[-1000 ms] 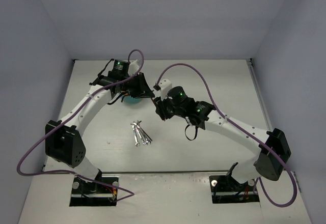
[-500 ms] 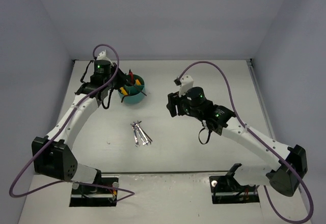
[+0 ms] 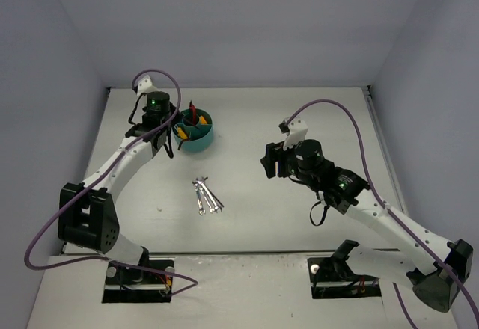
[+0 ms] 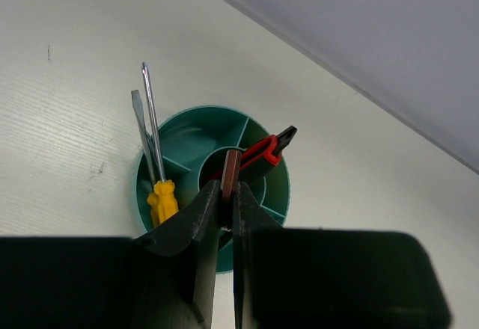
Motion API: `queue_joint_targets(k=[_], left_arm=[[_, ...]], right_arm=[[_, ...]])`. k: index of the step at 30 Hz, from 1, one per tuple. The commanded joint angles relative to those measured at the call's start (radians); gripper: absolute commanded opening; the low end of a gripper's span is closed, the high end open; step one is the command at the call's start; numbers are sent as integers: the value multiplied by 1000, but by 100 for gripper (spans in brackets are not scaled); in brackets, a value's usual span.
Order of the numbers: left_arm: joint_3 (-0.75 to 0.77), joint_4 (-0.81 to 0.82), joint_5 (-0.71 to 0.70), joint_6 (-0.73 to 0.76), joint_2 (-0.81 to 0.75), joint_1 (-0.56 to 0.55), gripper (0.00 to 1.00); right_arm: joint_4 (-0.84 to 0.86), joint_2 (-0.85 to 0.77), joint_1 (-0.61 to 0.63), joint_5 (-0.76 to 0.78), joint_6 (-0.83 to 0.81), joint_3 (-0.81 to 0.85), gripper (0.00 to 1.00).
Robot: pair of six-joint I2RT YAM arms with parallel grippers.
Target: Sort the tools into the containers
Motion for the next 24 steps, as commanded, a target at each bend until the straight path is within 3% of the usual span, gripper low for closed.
queue_joint_targets(k=[1,7,17,24], left_arm=[[9,127,-42,-6,3,-22,0],[-3,135,-59,17,26,-63,0],[-52,124,-89,42,16,-76,21],[-21,17,-91,73,-27,-84,35]], right_arm=[[18,-24,-9,37,15,-4,60],[13,-10,-9,32,10,-10,60],[14,67,-9,-10,15,-6,60],[14,130,0,-62,8,29,59]])
